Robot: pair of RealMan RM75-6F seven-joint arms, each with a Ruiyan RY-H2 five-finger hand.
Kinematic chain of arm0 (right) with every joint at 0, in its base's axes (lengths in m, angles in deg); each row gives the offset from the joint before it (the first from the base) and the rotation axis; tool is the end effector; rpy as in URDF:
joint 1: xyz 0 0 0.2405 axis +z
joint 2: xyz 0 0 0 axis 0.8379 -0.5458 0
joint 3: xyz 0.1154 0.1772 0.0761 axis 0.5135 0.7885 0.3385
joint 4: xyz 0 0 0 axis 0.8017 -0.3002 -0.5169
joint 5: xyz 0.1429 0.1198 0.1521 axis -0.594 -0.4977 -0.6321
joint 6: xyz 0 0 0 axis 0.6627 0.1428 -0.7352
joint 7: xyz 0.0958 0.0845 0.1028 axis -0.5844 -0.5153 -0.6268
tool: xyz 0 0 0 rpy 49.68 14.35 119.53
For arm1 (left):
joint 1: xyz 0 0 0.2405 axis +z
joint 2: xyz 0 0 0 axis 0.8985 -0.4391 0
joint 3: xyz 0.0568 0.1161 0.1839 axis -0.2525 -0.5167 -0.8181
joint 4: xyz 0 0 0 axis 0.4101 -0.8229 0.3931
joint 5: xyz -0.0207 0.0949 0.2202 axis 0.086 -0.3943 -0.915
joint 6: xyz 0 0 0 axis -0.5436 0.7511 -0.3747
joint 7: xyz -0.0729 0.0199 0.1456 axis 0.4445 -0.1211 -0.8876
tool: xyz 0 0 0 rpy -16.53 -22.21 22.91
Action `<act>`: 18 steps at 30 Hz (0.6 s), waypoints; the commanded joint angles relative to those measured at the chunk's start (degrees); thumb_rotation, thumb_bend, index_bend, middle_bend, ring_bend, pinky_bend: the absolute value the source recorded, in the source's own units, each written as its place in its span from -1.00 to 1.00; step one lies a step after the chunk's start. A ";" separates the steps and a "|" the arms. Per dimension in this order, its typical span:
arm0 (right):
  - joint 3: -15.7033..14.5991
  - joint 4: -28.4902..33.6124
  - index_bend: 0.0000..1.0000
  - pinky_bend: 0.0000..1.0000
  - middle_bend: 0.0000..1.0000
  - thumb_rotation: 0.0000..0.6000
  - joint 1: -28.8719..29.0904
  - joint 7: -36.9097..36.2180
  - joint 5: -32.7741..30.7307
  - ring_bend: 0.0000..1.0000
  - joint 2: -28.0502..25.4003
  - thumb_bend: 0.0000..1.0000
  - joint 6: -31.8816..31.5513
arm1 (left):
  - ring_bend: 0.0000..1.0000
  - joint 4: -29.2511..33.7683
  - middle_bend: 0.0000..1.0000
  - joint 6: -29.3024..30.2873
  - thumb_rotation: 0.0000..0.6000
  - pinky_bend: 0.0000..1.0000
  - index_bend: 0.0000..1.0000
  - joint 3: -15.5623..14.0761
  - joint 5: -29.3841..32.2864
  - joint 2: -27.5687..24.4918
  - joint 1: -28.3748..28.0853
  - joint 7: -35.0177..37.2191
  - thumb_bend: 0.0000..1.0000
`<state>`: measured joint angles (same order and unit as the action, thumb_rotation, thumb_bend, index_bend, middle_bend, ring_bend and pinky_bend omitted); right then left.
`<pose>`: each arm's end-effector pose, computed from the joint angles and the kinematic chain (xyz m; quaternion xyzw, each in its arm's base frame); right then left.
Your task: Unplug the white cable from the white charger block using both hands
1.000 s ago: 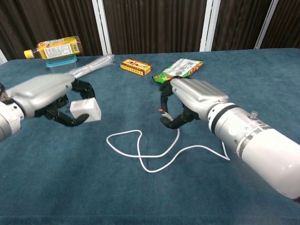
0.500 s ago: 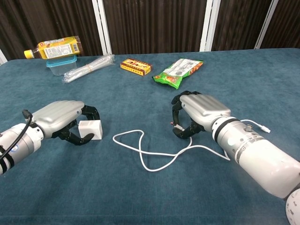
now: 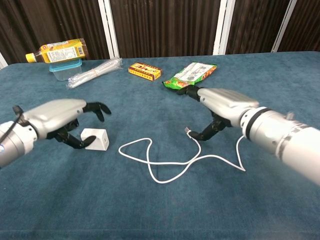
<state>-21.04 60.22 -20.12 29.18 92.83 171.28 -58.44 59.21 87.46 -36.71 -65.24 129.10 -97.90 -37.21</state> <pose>-0.0936 -0.3078 -0.0975 0.7173 -0.4129 0.3832 0.4100 -0.1483 0.3072 -0.0720 -0.7371 -0.3683 -0.3810 0.4193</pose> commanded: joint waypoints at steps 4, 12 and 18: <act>-5.27 18.58 -1.00 -1.00 -1.00 1.00 -5.55 4.22 3.92 -1.00 -15.93 -0.24 -5.71 | 0.92 9.00 -0.68 7.82 1.00 1.00 -0.71 -0.86 -6.64 -8.51 2.96 1.23 -0.14; -18.09 30.59 -1.00 -1.00 -1.00 1.00 -17.63 7.48 15.38 -1.00 -34.15 -0.31 -18.75 | -0.55 17.72 -0.72 17.02 1.00 -0.26 -0.74 -6.23 -14.18 -23.93 10.61 9.11 -0.17; -22.57 22.45 -1.00 -1.00 -1.00 1.00 -27.96 -8.96 21.65 -1.00 -37.67 -0.35 -29.89 | -1.00 13.40 -0.96 24.82 1.00 -1.00 -0.78 -10.46 -15.39 -26.67 18.73 20.12 -0.16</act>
<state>-39.71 87.15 -41.25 29.96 110.14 136.58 -81.65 74.34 109.38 -44.40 -79.99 104.42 -83.59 -22.61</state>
